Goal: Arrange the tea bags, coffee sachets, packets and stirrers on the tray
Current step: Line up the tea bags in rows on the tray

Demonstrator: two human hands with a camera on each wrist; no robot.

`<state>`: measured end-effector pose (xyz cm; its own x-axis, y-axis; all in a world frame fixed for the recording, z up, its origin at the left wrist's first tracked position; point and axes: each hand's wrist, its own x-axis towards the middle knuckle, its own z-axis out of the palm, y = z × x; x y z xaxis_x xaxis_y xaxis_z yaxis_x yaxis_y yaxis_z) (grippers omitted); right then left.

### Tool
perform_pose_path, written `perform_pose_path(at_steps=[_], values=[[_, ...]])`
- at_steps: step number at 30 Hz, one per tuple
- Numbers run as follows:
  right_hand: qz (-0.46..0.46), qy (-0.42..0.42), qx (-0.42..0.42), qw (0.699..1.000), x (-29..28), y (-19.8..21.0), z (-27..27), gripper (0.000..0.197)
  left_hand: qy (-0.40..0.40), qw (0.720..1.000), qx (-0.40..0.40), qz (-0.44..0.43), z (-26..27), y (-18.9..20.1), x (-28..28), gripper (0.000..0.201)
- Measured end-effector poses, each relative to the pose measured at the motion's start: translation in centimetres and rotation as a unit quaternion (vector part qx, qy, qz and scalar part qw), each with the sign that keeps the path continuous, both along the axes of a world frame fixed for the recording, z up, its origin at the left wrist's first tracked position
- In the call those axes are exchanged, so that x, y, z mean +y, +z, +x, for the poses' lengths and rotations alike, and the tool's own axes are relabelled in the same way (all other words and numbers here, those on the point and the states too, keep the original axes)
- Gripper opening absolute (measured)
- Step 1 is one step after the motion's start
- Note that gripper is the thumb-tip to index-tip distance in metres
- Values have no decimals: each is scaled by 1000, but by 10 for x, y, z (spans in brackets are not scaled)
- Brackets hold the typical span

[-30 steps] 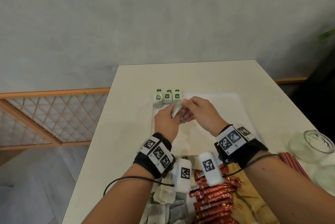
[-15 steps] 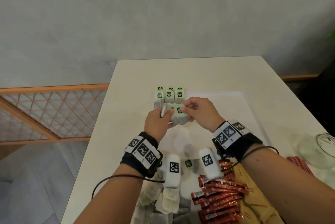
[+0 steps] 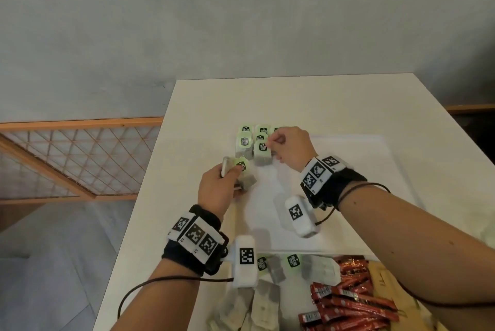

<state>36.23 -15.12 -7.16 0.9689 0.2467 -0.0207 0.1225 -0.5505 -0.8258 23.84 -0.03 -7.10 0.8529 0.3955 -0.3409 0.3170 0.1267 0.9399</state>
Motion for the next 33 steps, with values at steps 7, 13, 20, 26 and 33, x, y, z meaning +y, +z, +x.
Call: perform_pose_path(at_steps=[7,13,20,26,33], values=[[5,-8,9,1000,10,1,10,8,-8,1000,12,-18,0,1,0,12],[41,18,-28,999,-3,8,-22,14,-35,999,-2,-36,-3,10,-11,18],[100,62,41,992,-28,12,-59,7,-101,995,-2,-21,-7,21,-36,23],[97,57,166,980,-47,13,-51,5,-74,997,1,-8,-9,20,-32,16],[23,-43,89,995,-42,2,-9,2,-68,997,9,-19,-5,12,-27,18]])
